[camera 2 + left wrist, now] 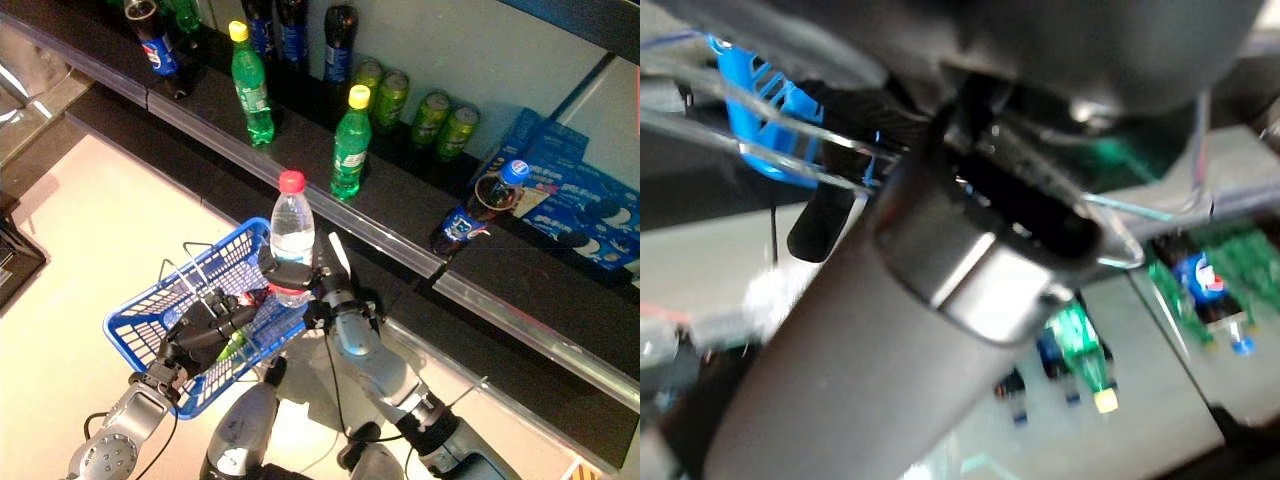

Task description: Pick up the drink and place into the basket.

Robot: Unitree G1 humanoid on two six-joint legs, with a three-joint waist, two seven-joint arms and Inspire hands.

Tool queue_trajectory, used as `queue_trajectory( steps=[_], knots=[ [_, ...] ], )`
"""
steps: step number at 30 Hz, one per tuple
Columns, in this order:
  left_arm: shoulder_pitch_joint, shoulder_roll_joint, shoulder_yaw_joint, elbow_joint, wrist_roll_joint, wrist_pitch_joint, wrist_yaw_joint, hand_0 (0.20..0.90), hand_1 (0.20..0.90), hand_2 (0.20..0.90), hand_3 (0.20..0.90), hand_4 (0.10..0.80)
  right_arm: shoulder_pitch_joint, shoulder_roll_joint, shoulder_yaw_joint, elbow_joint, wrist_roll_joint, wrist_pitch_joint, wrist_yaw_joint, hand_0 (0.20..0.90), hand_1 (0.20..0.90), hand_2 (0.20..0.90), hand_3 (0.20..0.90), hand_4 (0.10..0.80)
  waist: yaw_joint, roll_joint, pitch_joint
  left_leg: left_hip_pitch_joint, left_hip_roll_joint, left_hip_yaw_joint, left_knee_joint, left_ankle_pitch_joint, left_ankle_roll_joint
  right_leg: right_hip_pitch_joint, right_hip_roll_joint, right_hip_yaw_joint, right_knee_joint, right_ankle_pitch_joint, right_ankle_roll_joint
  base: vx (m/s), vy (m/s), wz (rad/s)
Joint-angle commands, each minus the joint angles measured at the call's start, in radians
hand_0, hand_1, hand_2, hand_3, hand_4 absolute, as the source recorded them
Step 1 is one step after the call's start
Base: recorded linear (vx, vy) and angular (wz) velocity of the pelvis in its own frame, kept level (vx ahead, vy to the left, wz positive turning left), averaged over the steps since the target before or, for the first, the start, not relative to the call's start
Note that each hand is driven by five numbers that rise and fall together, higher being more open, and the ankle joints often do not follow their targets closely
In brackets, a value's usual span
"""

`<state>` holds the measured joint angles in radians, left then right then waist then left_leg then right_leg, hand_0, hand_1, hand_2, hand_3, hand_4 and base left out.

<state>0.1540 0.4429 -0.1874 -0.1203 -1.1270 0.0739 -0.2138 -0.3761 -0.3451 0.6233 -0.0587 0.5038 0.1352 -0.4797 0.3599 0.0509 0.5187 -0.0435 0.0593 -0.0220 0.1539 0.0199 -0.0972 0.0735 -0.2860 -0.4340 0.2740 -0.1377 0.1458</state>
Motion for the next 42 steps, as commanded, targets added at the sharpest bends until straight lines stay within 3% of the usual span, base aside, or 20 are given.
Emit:
queue_trajectory(
  steps=[1, 23, 33, 42],
  knots=[
    [-0.176, -0.038, -0.063, -0.395, -0.080, -0.102, -0.283, 0.300, 0.300, 0.300, 0.200, 0.100, -0.152, 0.111, 0.067, -0.057, -0.050, -0.111, -0.015, 0.300, 0.300, 0.300, 0.200, 0.100, -0.006, -0.021, -0.234, -0.082, -0.064, -0.018, 0.107, 0.011, 0.010, 0.091, 0.076, -0.048, -0.128, 0.076, -0.072, 0.032, 0.037, 0.10],
    [-0.144, -0.045, -0.034, -0.429, -0.111, 0.012, -0.384, 0.300, 0.300, 0.300, 0.200, 0.100, -0.097, 0.262, 0.071, 0.332, -0.063, -0.126, -0.087, 0.300, 0.300, 0.300, 0.200, 0.100, 0.091, -0.020, -0.259, -0.109, -0.105, -0.092, 0.115, -0.004, 0.013, 0.123, 0.069, -0.104, -0.142, 0.077, -0.062, 0.032, 0.006, 0.09],
    [-0.164, -0.048, -0.048, -0.461, -0.141, 0.012, -0.427, 0.300, 0.300, 0.300, 0.200, 0.100, -0.033, 0.340, 0.069, 0.449, 0.132, -0.165, -0.033, 0.300, 0.300, 0.300, 0.200, 0.100, 0.097, -0.013, -0.250, -0.113, -0.107, -0.101, 0.107, 0.001, 0.013, 0.115, 0.068, -0.106, -0.142, 0.081, -0.057, 0.003, -0.002, 0.02],
    [-0.178, -0.017, -0.045, -0.479, -0.127, -0.001, -0.497, 0.300, 0.300, 0.300, 0.200, 0.100, -0.038, 0.366, 0.077, 0.497, 0.199, -0.188, 0.022, 0.300, 0.300, 0.300, 0.200, 0.100, 0.109, -0.003, -0.237, -0.123, -0.108, -0.101, 0.107, 0.005, 0.010, 0.102, 0.064, -0.119, -0.131, 0.082, -0.053, 0.007, -0.005, 0.00]
  ],
)
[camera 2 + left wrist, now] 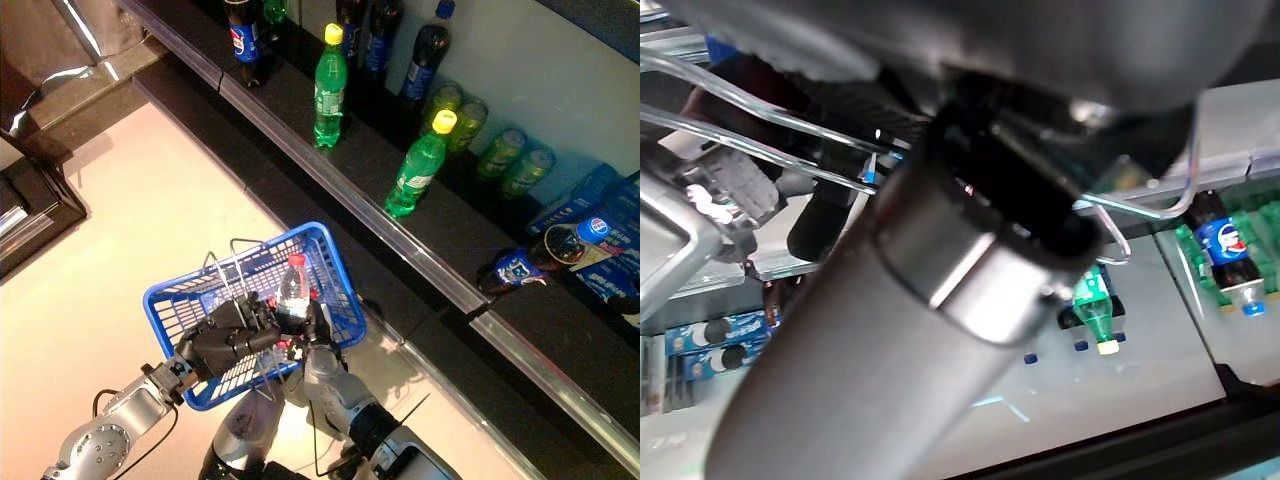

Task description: Pick up the drink and place into the basket.

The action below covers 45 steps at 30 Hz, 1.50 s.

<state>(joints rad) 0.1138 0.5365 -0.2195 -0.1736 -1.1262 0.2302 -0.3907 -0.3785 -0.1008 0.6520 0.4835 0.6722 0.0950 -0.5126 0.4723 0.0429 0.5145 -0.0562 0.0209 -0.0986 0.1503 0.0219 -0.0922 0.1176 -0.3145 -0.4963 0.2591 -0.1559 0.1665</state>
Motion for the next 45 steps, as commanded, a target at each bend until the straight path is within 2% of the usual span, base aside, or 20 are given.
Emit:
queue_trajectory(
  steps=[1, 6, 10, 17, 24, 26, 33, 34, 35, 45],
  knots=[
    [-0.137, -0.109, -0.011, -0.426, -0.128, -0.158, -0.323, 0.300, 0.300, 0.300, 0.200, 0.100, -0.035, 0.123, 0.049, -0.044, 0.035, -0.149, 0.056, 0.300, 0.300, 0.300, 0.200, 0.100, -0.002, 0.002, -0.231, -0.100, -0.065, -0.027, 0.116, -0.022, -0.002, 0.065, 0.097, -0.043, -0.111, 0.080, -0.067, 0.074, -0.052, 0.02],
    [-0.145, -0.091, -0.004, -0.450, -0.156, -0.120, -0.420, 0.300, 0.300, 0.300, 0.200, 0.100, -0.045, 0.130, 0.018, -0.006, 0.155, -0.172, 0.080, 0.300, 0.300, 0.300, 0.200, 0.100, 0.012, -0.002, -0.226, -0.101, -0.066, -0.025, 0.121, -0.027, -0.001, 0.065, 0.095, -0.056, -0.101, 0.077, -0.064, 0.056, -0.018, 0.07],
    [-0.170, -0.056, -0.016, -0.480, -0.176, -0.141, -0.484, 0.300, 0.300, 0.300, 0.200, 0.100, -0.048, 0.135, -0.006, 0.026, 0.263, -0.188, 0.115, 0.300, 0.300, 0.300, 0.200, 0.100, 0.012, -0.009, -0.223, -0.101, -0.065, -0.019, 0.127, -0.032, 0.002, 0.062, 0.095, -0.057, -0.091, 0.075, -0.064, 0.046, -0.007, 0.05],
    [-0.202, -0.024, -0.016, -0.509, -0.222, -0.124, -0.486, 0.300, 0.300, 0.300, 0.200, 0.100, -0.029, 0.133, -0.053, 0.063, 0.409, -0.208, 0.161, 0.300, 0.300, 0.300, 0.200, 0.100, 0.009, -0.019, -0.234, -0.095, -0.059, -0.010, 0.136, -0.042, 0.006, 0.063, 0.095, -0.056, -0.076, 0.070, -0.062, 0.076, -0.007, 0.01],
    [-0.215, 0.005, -0.020, -0.522, -0.214, -0.082, -0.551, 0.300, 0.300, 0.300, 0.200, 0.100, -0.049, 0.122, -0.113, 0.102, 0.587, -0.218, 0.216, 0.300, 0.300, 0.300, 0.200, 0.100, 0.010, -0.026, -0.237, -0.092, -0.055, -0.006, 0.143, -0.048, 0.009, 0.061, 0.094, -0.060, -0.061, 0.069, -0.063, 0.058, -0.012, 0.03],
    [-0.219, 0.010, -0.025, -0.527, -0.223, -0.066, -0.557, 0.300, 0.300, 0.300, 0.200, 0.100, -0.048, 0.117, -0.129, 0.108, 0.629, -0.213, 0.234, 0.300, 0.300, 0.300, 0.200, 0.100, 0.007, -0.022, -0.241, -0.097, -0.057, 0.000, 0.137, -0.024, 0.017, 0.054, 0.091, -0.072, -0.062, 0.088, -0.070, 0.017, 0.050, 0.07],
    [-0.210, 0.016, -0.029, -0.525, -0.259, -0.056, -0.534, 0.300, 0.300, 0.300, 0.200, 0.100, -0.039, 0.106, -0.158, 0.112, 0.716, -0.179, 0.254, 0.300, 0.300, 0.300, 0.200, 0.100, -0.001, -0.017, -0.251, -0.085, -0.056, 0.003, 0.132, -0.024, 0.021, 0.048, 0.088, -0.068, -0.056, 0.090, -0.069, 0.035, 0.021, 0.02],
    [-0.209, 0.015, -0.029, -0.525, -0.259, -0.055, -0.533, 0.300, 0.300, 0.300, 0.200, 0.100, -0.040, 0.104, -0.161, 0.114, 0.718, -0.178, 0.253, 0.481, 0.481, 0.481, 0.411, 0.311, -0.001, -0.017, -0.251, -0.085, -0.056, 0.003, 0.132, -0.025, 0.021, 0.048, 0.088, -0.069, -0.055, 0.090, -0.069, 0.000, 0.000, 0.00],
    [-0.206, 0.019, -0.026, -0.526, -0.265, -0.059, -0.533, 0.300, 0.300, 0.300, 0.200, 0.100, -0.044, 0.098, -0.170, 0.118, 0.720, -0.173, 0.246, 0.900, 0.900, 0.900, 0.900, 0.800, -0.001, -0.016, -0.250, -0.084, -0.056, 0.003, 0.132, -0.026, 0.022, 0.045, 0.086, -0.070, -0.052, 0.090, -0.069, 0.000, 0.000, 0.00],
    [-0.177, 0.030, 0.005, -0.534, -0.286, -0.052, -0.547, 0.300, 0.300, 0.300, 0.200, 0.100, -0.033, 0.074, -0.202, 0.087, 0.702, -0.186, 0.274, 0.900, 0.900, 0.900, 0.900, 0.800, 0.004, -0.021, -0.235, -0.085, -0.056, 0.003, 0.130, -0.026, 0.026, 0.038, 0.081, -0.079, -0.041, 0.091, -0.066, 0.000, 0.000, 0.00]
  ],
)
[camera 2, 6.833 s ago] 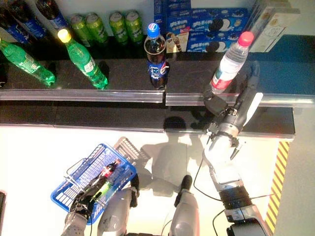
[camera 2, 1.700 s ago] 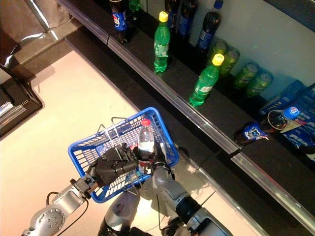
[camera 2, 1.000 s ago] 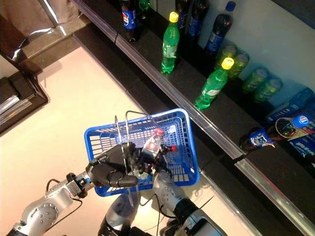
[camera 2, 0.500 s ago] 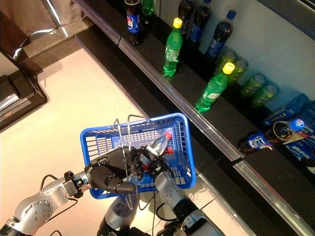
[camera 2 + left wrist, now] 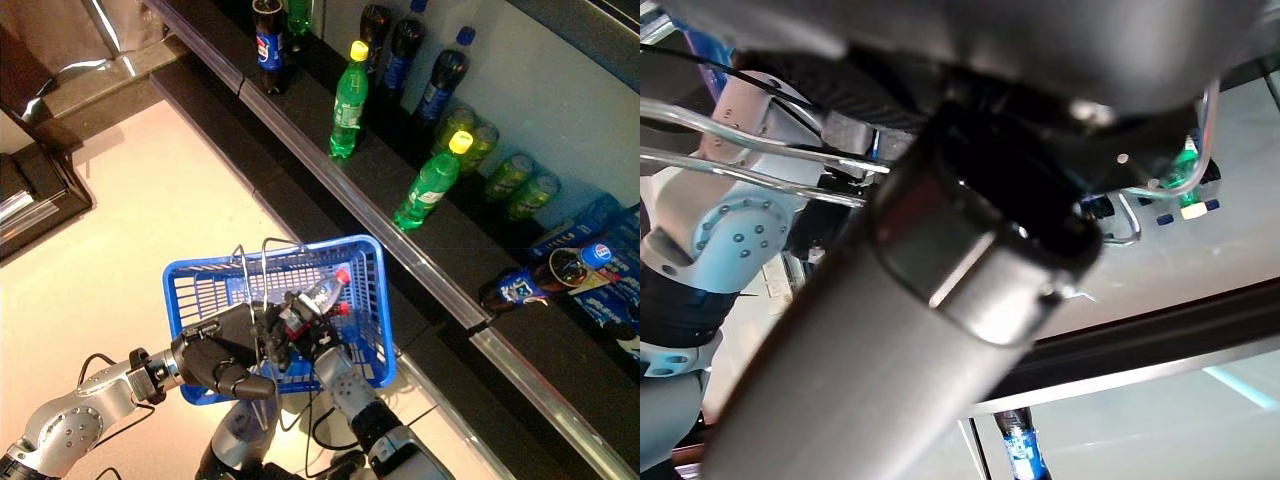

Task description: Pick up the drink and place into the basket.

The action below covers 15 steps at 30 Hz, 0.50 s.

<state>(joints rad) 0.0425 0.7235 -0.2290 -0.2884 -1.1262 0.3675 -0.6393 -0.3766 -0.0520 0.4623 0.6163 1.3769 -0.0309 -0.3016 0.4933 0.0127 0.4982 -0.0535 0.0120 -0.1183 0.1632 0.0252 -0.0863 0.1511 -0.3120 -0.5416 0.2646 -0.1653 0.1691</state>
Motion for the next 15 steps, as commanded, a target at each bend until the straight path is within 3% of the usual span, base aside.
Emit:
queue_trajectory(
  steps=[1, 5, 6, 8, 9, 15],
  knots=[
    [-0.103, -0.150, 0.026, -0.421, -0.285, -0.197, -0.297, 0.300, 0.300, 0.300, 0.200, 0.100, -0.030, 0.017, -0.017, -0.069, -0.005, -0.066, 0.075, 0.900, 0.900, 0.900, 0.900, 0.800, -0.019, 0.006, -0.215, -0.088, -0.046, 0.024, 0.114, -0.028, 0.021, 0.002, 0.079, -0.033, -0.046, 0.101, -0.067, 0.000, 0.000, 0.00],
    [-0.088, -0.137, 0.055, -0.417, -0.288, -0.202, -0.288, 0.300, 0.300, 0.300, 0.200, 0.100, -0.001, 0.001, -0.017, -0.145, -0.027, -0.083, 0.105, 0.900, 0.900, 0.900, 0.900, 0.800, -0.021, -0.001, -0.207, -0.089, -0.044, 0.029, 0.110, -0.027, 0.022, 0.000, 0.079, -0.034, -0.047, 0.102, -0.065, -0.016, -0.021, 0.01],
    [-0.086, -0.136, 0.058, -0.415, -0.289, -0.202, -0.287, 0.300, 0.300, 0.300, 0.200, 0.100, 0.002, 0.001, -0.015, -0.149, -0.031, -0.084, 0.105, 0.900, 0.900, 0.900, 0.900, 0.800, -0.021, -0.005, -0.208, -0.079, -0.041, 0.024, 0.113, -0.051, 0.015, 0.006, 0.082, -0.019, -0.042, 0.083, -0.056, -0.030, -0.008, 0.01],
    [-0.064, -0.139, 0.089, -0.408, -0.296, -0.194, -0.284, 0.300, 0.300, 0.300, 0.200, 0.100, 0.034, -0.017, -0.020, -0.236, -0.063, -0.093, 0.098, 0.900, 0.900, 0.900, 0.900, 0.800, -0.027, -0.008, -0.204, -0.090, -0.042, 0.033, 0.106, -0.025, 0.023, -0.003, 0.081, -0.033, -0.049, 0.102, -0.063, -0.034, -0.004, 0.02],
    [-0.052, -0.139, 0.102, -0.404, -0.299, -0.193, -0.286, 0.300, 0.300, 0.300, 0.200, 0.100, 0.046, -0.024, -0.022, -0.271, -0.074, -0.094, 0.092, 0.900, 0.900, 0.900, 0.900, 0.800, -0.029, -0.013, -0.201, -0.080, -0.038, 0.031, 0.109, -0.051, 0.017, 0.002, 0.084, -0.017, -0.042, 0.081, -0.054, 0.034, -0.042, 0.04],
    [0.007, -0.140, 0.172, -0.391, -0.308, -0.185, -0.308, 0.300, 0.300, 0.300, 0.200, 0.100, 0.119, -0.075, -0.044, -0.466, -0.138, -0.110, 0.103, 0.900, 0.900, 0.900, 0.900, 0.800, -0.041, -0.029, -0.181, -0.084, -0.030, 0.040, 0.099, -0.047, 0.020, -0.006, 0.086, -0.017, -0.046, 0.085, -0.049, -0.044, -0.040, -0.01]
  ],
)
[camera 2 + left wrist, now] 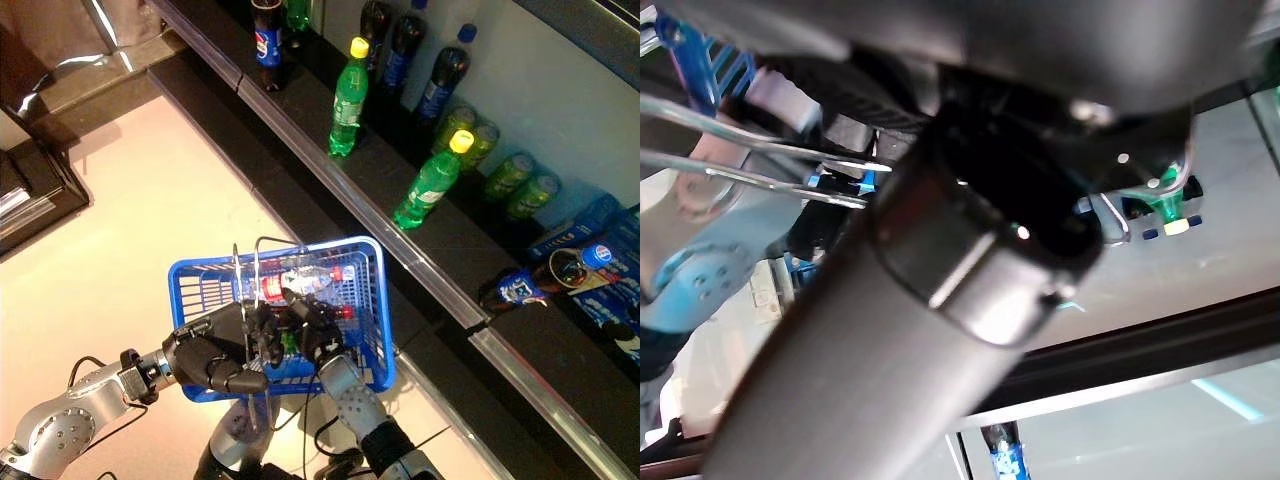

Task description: Pick up the drink and place into the basket.

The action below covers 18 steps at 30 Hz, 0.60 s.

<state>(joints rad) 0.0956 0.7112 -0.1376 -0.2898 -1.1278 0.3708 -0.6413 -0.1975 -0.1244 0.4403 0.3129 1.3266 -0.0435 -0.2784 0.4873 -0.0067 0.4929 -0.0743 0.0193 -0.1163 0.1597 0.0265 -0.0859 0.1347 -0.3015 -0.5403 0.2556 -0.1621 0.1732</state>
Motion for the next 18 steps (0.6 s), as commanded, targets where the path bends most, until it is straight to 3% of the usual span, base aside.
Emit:
queue_trajectory(
  steps=[1, 7, 18],
  knots=[
    [-0.035, -0.134, 0.091, -0.386, -0.307, -0.185, -0.307, 0.300, 0.300, 0.300, 0.200, 0.100, -0.041, -0.017, -0.027, -0.202, -0.100, -0.095, 0.087, 0.900, 0.900, 0.900, 0.900, 0.800, -0.039, -0.013, -0.173, -0.063, -0.036, 0.041, 0.100, -0.047, 0.020, 0.008, 0.077, -0.015, -0.039, 0.083, -0.052, -0.060, -0.029, -0.02],
    [0.026, -0.159, 0.134, -0.372, -0.293, -0.207, -0.297, 0.300, 0.300, 0.300, 0.200, 0.100, 0.074, -0.097, -0.044, -0.408, -0.170, -0.055, 0.152, 0.900, 0.900, 0.900, 0.900, 0.800, -0.069, -0.026, -0.161, -0.070, -0.030, 0.063, 0.078, -0.017, 0.030, -0.007, 0.084, -0.017, -0.057, 0.107, -0.056, -0.093, -0.006, -0.02],
    [0.044, -0.242, 0.150, -0.262, -0.269, -0.240, -0.166, 0.300, 0.300, 0.300, 0.200, 0.100, 0.224, -0.170, -0.032, -0.676, -0.243, 0.038, 0.278, 0.900, 0.900, 0.900, 0.900, 0.800, -0.154, -0.064, -0.174, -0.030, -0.008, 0.111, 0.049, -0.019, 0.027, -0.007, 0.111, 0.051, -0.080, 0.107, -0.047, -0.016, -0.015, -0.09]
  ],
)
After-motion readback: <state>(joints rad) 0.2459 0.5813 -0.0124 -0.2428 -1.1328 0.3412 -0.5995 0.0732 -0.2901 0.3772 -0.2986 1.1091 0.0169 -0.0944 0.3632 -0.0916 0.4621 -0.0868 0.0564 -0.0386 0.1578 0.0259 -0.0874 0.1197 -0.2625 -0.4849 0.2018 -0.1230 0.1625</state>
